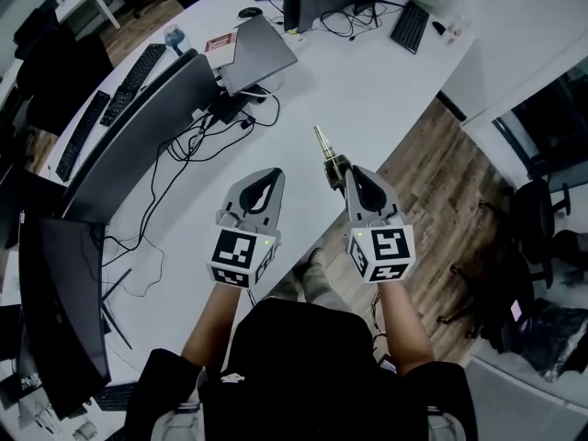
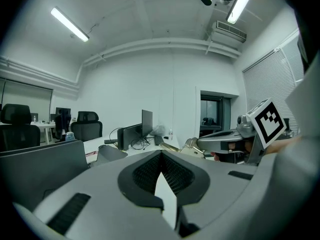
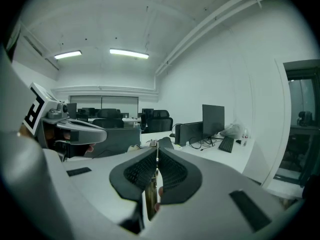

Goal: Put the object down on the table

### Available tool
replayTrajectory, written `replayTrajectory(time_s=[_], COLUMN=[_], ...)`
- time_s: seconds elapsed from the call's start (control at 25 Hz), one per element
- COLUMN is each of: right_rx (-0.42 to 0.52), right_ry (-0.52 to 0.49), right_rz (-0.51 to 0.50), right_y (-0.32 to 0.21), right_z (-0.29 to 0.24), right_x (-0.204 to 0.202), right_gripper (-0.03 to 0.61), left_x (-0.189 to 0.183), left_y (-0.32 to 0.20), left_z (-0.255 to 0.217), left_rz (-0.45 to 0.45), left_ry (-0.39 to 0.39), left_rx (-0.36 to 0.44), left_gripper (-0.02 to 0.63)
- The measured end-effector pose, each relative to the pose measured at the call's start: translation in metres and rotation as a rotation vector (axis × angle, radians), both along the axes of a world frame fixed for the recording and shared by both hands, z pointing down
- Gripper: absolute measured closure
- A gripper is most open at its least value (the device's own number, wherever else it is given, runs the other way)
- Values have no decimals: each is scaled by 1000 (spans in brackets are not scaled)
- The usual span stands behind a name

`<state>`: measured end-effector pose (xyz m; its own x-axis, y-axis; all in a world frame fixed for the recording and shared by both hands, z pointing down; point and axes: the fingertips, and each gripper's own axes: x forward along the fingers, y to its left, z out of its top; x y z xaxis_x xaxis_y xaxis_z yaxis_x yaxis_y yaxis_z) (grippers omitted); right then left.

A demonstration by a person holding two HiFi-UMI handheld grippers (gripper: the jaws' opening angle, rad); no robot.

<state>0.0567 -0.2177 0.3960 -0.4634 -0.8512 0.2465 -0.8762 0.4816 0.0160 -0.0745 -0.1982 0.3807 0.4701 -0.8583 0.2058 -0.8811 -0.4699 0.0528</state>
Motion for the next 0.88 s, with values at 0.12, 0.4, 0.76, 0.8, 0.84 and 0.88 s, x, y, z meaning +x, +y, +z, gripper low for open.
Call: replayTrajectory(time_s=[0.12, 0.4, 0.76, 0.8, 0.84, 0.88], right_rx=[-28, -105, -199, -212, -223, -235], right_ry=[25, 54, 121, 128, 134, 141], right_rz=[-18, -58, -133, -142, -150, -158], right_y=[-9, -28, -33, -32, -32, -32], right_z=[17, 55, 110, 116, 123, 129], right_x=[0, 1, -8, -9, -10, -10], right_gripper=[550, 550, 549, 551, 551, 551], left_x=[1, 4, 6, 5, 5, 4], left_y=[-6, -19, -25, -24, -24, -23], left_z=[12, 49, 90, 95, 100, 104], left_rz=[-16, -50, -85, -91, -96, -101], left_ry=[-4, -8, 2, 3, 4, 5], left_rx=[-28, -112, -193, -204, -213, -223], left_gripper=[600, 600, 600, 600, 600, 600])
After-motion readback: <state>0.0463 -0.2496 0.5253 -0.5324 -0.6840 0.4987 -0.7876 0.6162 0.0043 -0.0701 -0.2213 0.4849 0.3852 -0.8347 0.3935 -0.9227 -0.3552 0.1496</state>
